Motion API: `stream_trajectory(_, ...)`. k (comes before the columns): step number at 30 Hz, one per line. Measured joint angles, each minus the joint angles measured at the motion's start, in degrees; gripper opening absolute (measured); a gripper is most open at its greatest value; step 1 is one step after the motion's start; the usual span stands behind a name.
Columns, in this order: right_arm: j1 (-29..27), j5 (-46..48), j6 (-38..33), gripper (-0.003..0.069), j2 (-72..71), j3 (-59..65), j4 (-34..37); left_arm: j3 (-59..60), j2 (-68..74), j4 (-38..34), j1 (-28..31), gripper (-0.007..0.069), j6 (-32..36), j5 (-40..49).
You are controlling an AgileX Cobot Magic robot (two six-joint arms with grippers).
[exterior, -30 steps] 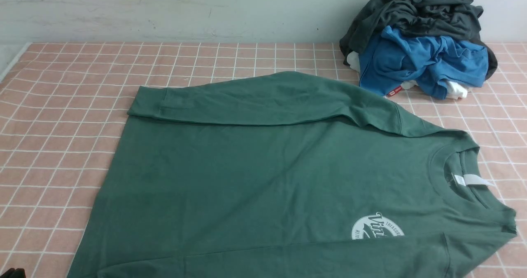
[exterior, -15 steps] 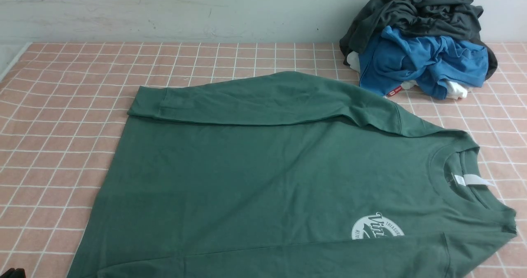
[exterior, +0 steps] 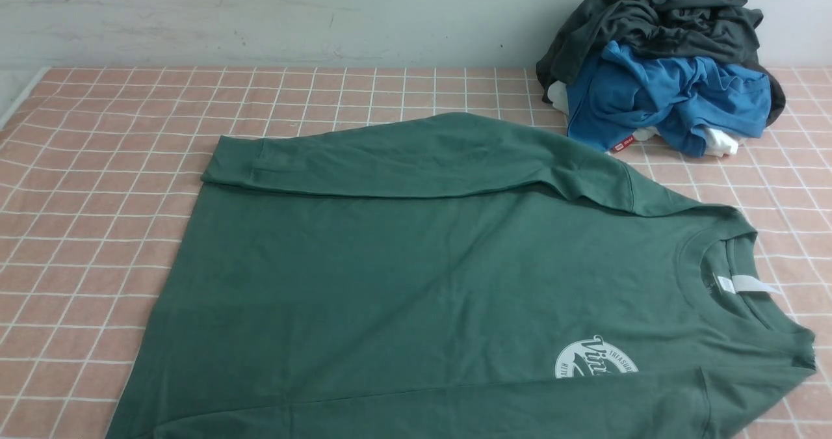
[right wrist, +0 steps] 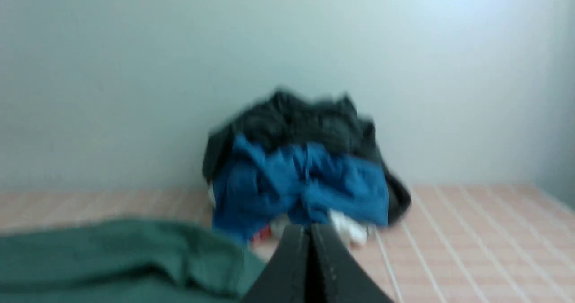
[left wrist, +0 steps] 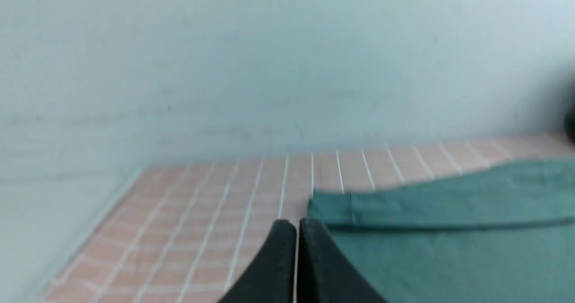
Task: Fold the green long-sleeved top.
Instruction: Use the left arm to clamp the cuff closest to it
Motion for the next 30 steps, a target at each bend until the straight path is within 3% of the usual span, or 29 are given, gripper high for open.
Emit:
stream_trajectory(1, 0.0, 0.0, 0.0, -0.0013, 0.0, 0.0, 0.0, 0.0, 0.0, 0.0, 0.0, -0.0003, 0.0, -0.54)
stream_trajectory(3, 0.0, -11.04, 5.01, -0.0013, 0.0, 0.0, 0.72, 0.0, 0.0, -0.03, 0.0, -0.0003, -1.44, -7.37)
stream_trajectory(5, 0.0, -15.01, 7.24, -0.0013, 0.0, 0.0, 0.99, 0.0, 0.0, -0.23, 0.0, -0.0003, -3.47, -10.64)
stream_trajectory(7, 0.0, -20.88, 11.1, -0.0013, 0.0, 0.0, 0.78, -0.08, 0.0, -0.53, 0.0, -0.0003, -12.02, -18.52)
stream_trajectory(10, 0.0, -21.01, 12.74, -0.0013, 0.0, -1.29, -1.12, -3.8, 0.24, 0.58, 0.0, -0.0003, -17.89, -16.99)
stream_trajectory(14, 0.07, -8.55, 13.2, -0.0013, 4.85, -14.26, -9.61, -22.11, 8.55, 7.49, 0.0, -0.0003, -19.8, 2.01)
stream_trajectory(15, 0.07, -6.82, 13.2, -0.0013, 5.32, -15.03, -10.02, -23.96, 9.24, 8.06, 0.0, -0.0003, -19.8, 3.04)
stream_trajectory(17, 0.07, 3.68, 13.2, -0.0013, 12.06, -23.09, -14.19, -32.56, 17.47, 10.5, 0.0, -0.0003, -19.92, 13.28)
stream_trajectory(21, 1.19, 21.07, 13.25, -0.0013, 25.8, -32.59, -17.23, -40.34, 34.68, 9.79, 0.0, -0.0003, -20.11, 29.98)
stream_trajectory(25, 5.23, 34.14, 11.25, -0.0013, 35.91, -35.01, -12.61, -40.93, 47.65, 5.19, -0.71, -0.0003, -18.22, 41.61)
stream_trajectory(28, 9.23, 42.31, 6.14, -0.0013, 42.18, -35.19, -5.87, -40.93, 56.72, 2.1, -2.04, 0.0, -15.74, 47.53)
stream_trajectory(30, 13.39, 47.1, -1.18, -0.0013, 48.52, -35.19, -0.5, -40.93, 64.13, 1.34, -4.2, 0.0027, -13.67, 49.59)
